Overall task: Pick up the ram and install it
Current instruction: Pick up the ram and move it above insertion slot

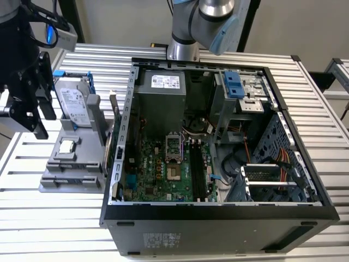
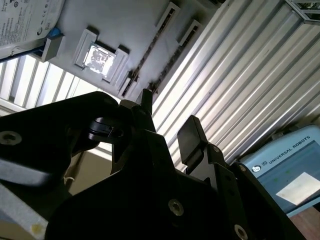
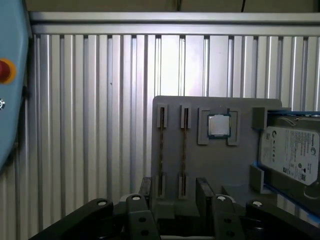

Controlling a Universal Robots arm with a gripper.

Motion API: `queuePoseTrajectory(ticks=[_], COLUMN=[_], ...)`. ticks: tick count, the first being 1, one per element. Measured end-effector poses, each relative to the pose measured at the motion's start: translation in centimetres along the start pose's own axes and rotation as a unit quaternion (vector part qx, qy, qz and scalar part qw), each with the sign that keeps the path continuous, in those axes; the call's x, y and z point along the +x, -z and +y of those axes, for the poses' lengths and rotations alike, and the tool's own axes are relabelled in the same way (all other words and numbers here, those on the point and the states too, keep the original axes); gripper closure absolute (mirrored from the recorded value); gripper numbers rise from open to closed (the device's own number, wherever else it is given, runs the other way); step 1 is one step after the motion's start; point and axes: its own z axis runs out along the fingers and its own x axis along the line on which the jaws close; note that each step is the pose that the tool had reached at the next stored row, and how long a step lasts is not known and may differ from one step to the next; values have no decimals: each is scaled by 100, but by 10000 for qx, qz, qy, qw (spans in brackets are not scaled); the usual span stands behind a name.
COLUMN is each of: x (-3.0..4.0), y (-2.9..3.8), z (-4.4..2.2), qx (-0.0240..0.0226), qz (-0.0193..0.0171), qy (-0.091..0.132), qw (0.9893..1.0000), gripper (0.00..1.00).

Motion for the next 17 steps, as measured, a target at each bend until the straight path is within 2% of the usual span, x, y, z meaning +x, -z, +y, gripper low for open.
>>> queuePoseTrajectory(ticks=[6,13,17], x=[-1,-2,-2], y=[-27,-71,-90], z=[0,-1,-2], qx=[2,41,45], qz=[-1,0,0], qy=[0,-1,-1], qw=[10000,10000,10000], gripper=[0,0,0])
